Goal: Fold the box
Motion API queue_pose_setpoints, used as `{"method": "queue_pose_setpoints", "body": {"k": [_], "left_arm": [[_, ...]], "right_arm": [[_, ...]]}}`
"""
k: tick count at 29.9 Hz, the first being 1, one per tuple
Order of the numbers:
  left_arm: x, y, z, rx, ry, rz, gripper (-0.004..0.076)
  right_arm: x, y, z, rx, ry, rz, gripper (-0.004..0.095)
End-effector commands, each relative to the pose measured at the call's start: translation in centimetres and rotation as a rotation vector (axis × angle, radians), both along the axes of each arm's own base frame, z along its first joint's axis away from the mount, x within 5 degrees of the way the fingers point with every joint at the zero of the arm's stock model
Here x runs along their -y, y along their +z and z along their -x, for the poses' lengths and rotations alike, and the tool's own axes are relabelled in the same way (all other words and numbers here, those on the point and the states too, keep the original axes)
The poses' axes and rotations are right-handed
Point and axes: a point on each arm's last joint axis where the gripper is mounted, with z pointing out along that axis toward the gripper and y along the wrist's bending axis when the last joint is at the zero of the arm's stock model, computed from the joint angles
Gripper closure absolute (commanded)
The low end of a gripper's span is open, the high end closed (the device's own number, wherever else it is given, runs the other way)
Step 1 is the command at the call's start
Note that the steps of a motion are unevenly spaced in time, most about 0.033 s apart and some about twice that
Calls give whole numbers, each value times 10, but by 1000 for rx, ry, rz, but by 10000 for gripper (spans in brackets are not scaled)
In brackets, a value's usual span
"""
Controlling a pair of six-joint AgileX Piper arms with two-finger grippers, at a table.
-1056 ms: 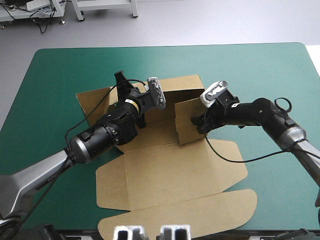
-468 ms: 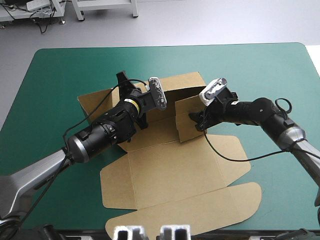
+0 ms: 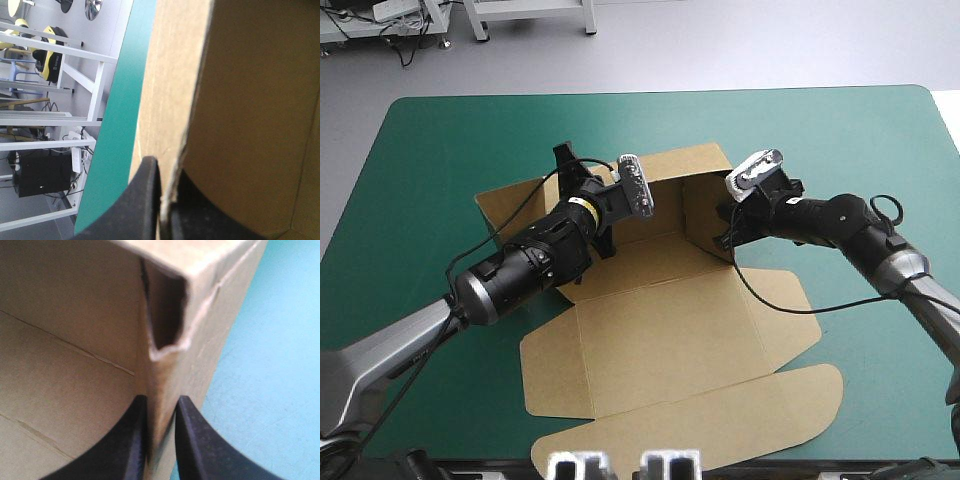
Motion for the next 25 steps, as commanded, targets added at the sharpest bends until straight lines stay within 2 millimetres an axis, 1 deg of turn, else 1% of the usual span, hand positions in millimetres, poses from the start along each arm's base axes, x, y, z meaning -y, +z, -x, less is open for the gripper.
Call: {"method": "queue_pose_setpoints", "body": {"k": [1,3,5,10,12,13,17,21,23,25], "left_arm": [[7,17,9,10,-73,105,720],[8,16,10,-2,-101,91,676],[9,15,11,-12,-124,85,591],[9,16,12,-15,-135,84,324],[8,19,14,-7,-136,91,248],[6,23,16,4,-140,102,229],[0,39,27,23,-149,156,223],[-3,57,47,47,-192,223,230],[-4,65,57,68,-224,236,257],[-8,73,64,94,-245,241,335]], "right_arm": [[-4,15,3,24,19,-43,826],[-4,15,3,25,18,-42,834],[-4,15,3,25,18,-44,834],[-4,15,3,10,3,-62,834],[-4,15,3,10,3,-62,834],[-4,15,3,11,2,-62,834],[-4,15,2,13,-1,-61,834],[-4,15,2,16,0,-59,834],[-4,15,2,17,-2,-59,834],[-4,15,2,22,0,-49,834]]}}
